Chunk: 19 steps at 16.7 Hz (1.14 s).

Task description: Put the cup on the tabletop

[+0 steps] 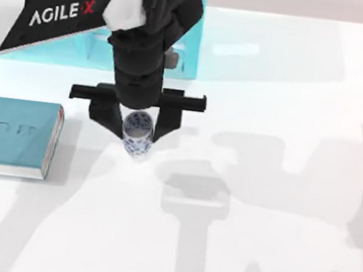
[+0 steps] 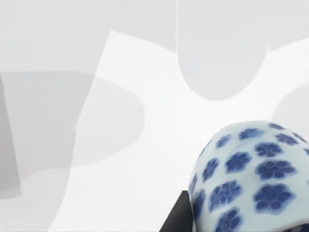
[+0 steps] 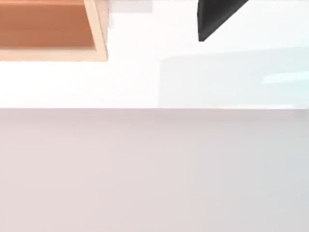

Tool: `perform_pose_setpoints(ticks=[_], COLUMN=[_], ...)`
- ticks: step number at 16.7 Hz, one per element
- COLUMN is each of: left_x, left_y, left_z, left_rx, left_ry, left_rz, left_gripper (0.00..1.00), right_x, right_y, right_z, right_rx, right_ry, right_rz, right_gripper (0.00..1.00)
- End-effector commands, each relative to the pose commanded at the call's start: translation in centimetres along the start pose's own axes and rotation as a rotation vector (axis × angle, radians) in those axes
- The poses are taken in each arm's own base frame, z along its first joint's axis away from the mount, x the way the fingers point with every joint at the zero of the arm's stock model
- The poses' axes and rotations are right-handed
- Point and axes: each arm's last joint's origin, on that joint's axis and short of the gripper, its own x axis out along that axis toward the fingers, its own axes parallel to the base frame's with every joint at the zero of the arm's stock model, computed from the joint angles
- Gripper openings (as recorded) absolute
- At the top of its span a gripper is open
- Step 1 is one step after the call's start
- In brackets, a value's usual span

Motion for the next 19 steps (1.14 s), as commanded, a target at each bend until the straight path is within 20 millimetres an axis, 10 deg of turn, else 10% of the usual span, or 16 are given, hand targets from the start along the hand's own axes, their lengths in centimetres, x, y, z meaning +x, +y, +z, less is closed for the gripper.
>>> perform_pose_setpoints(ticks=[13, 19], left_x=[0.00, 0.00], left_y=[0.00, 0.00], left_z=[0.00, 0.00], left_rx=[0.000, 0.000], left_ry=[0.000, 0.000], left_rz=[0.000, 0.000], left_gripper=[0.98, 1.00], right_x=[0.00, 0.00], right_y=[0.00, 0.00], right_z=[0.00, 0.00], right_rx=[0.000, 0.000], right_ry=[0.000, 0.000], right_rz=[0.000, 0.000], right_gripper=[1.00, 1.00])
